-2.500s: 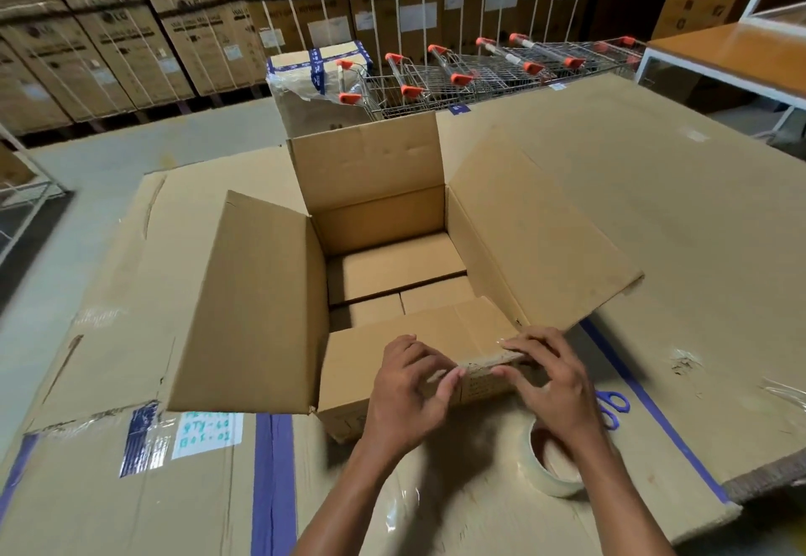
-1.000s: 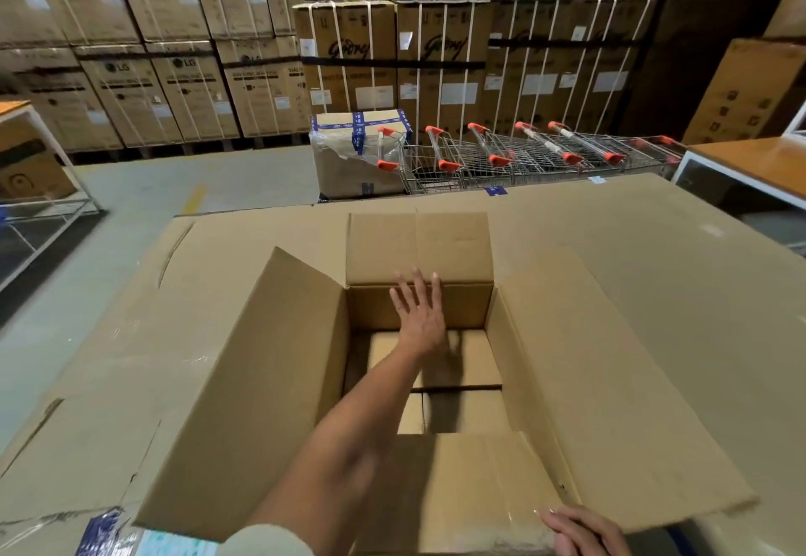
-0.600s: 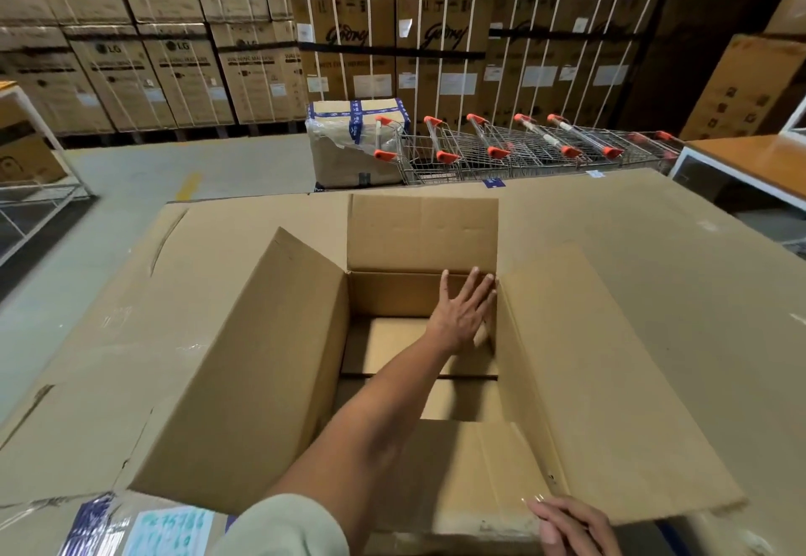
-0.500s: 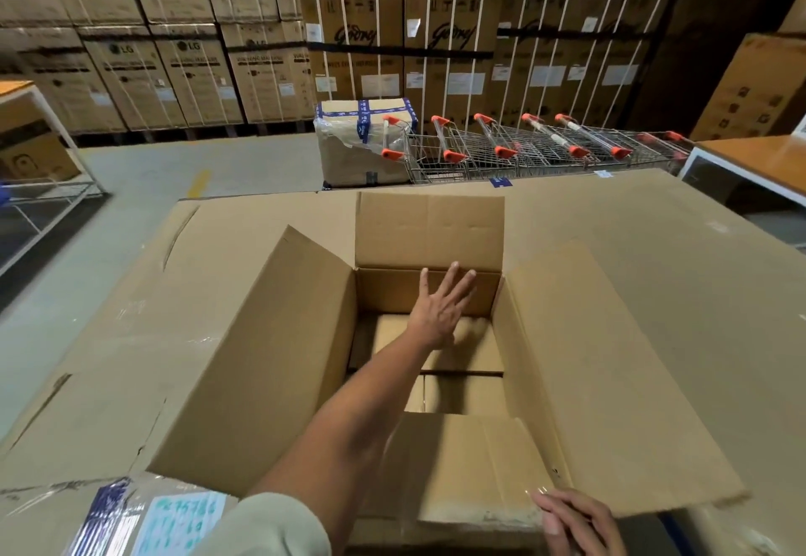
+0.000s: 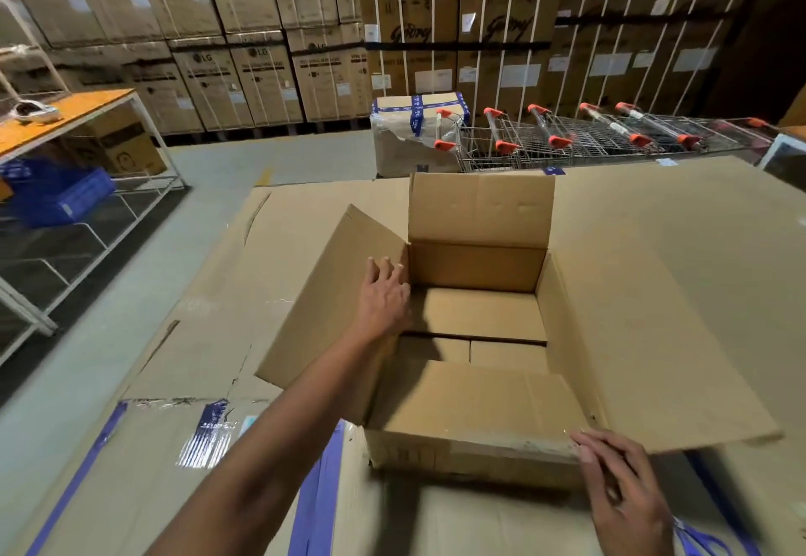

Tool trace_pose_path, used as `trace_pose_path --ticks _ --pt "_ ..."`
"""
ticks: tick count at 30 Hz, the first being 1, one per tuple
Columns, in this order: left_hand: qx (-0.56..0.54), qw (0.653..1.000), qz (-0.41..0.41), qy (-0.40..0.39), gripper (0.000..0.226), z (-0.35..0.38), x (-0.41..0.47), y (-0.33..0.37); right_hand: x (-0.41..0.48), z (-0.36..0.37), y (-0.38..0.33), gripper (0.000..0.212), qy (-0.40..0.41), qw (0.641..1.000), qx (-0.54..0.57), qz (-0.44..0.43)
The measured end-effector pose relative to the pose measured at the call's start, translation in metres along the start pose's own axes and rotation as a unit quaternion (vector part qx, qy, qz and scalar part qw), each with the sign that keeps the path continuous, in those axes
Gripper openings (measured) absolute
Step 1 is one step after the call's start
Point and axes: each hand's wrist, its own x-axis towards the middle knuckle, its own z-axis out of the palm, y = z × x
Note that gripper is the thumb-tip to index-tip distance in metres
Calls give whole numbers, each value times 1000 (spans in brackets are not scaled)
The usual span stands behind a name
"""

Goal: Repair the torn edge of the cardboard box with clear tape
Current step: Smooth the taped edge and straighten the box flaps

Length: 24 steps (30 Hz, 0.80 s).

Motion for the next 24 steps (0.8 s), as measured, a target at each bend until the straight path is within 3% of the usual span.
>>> trace_pose_path --ticks 2,5,9,12,15,17,19,24 --pt "-11 1000 -11 -13 48 0 -44 7 -1 -1 5 38 -14 1000 7 7" --pt "-36 998 -51 13 50 1 -110 13 -3 -4 12 24 -27 999 -4 22" --pt "-128 972 -144 134 64 19 -183 9 -7 -8 14 24 -47 999 -6 26" --pt "-249 903 -267 228 90 35 -221 11 -8 -7 14 23 -52 998 0 34" --pt "-389 805 -380 237 127 36 -234 19 -8 -5 14 22 -49 998 -2 36" --pt "-471 753 -404 220 137 40 -230 19 -8 -5 16 22 -48 998 0 38" --pt "-532 718 -400 205 128 47 -224 19 -8 -5 17 22 -49 998 4 31" --pt "-556 702 -374 242 70 48 -211 14 -7 -6 19 34 -56 998 -5 23"
